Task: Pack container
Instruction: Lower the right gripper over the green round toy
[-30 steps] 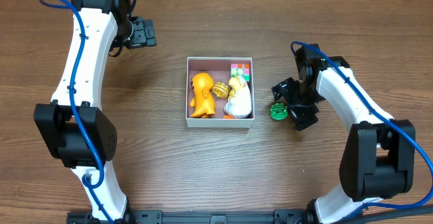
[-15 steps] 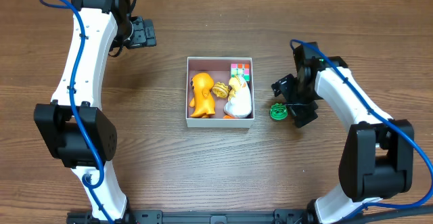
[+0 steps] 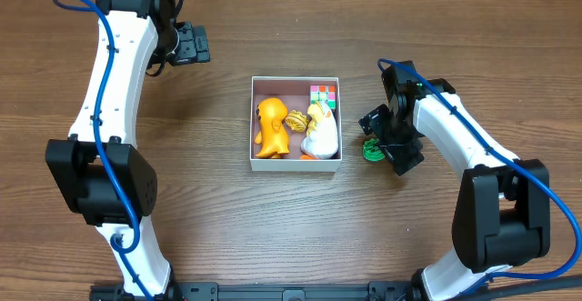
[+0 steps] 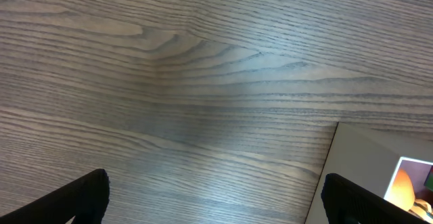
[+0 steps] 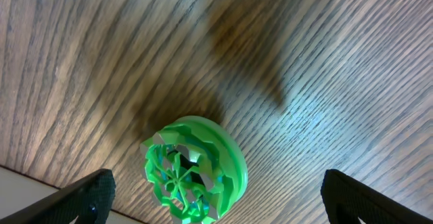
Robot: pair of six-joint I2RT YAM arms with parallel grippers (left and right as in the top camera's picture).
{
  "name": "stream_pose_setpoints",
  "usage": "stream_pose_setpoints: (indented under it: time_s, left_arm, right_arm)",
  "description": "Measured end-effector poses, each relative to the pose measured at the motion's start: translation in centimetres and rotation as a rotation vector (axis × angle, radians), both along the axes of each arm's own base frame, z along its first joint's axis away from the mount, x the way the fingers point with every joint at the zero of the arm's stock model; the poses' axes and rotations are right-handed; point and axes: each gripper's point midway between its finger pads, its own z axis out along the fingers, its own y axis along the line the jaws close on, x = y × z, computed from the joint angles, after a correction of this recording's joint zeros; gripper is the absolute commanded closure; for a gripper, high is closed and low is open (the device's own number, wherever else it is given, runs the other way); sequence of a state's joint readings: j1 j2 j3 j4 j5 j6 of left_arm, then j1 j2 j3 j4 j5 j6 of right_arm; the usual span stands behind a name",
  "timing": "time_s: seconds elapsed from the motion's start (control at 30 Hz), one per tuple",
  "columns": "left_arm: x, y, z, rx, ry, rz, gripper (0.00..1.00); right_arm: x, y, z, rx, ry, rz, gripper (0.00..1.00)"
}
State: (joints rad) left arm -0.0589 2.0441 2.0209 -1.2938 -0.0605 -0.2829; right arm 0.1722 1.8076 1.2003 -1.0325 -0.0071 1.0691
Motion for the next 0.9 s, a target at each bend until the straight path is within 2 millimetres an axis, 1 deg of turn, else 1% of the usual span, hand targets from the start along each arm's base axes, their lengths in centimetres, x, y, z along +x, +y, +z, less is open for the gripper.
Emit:
stream_pose_setpoints:
  time_s: [0.53,0.9]
  left_arm:
    - [0.0,0.0,0.0,0.000,0.000,0.000,0.00]
    - [0.0,0.0,0.0,0.000,0.000,0.000,0.00]
  right_arm:
    - [0.1,-0.5,0.0,-0.035,-0.008,0.008,0.00]
    - [0.1,0.8,0.0,-0.064,-0.024,0.117,0.00]
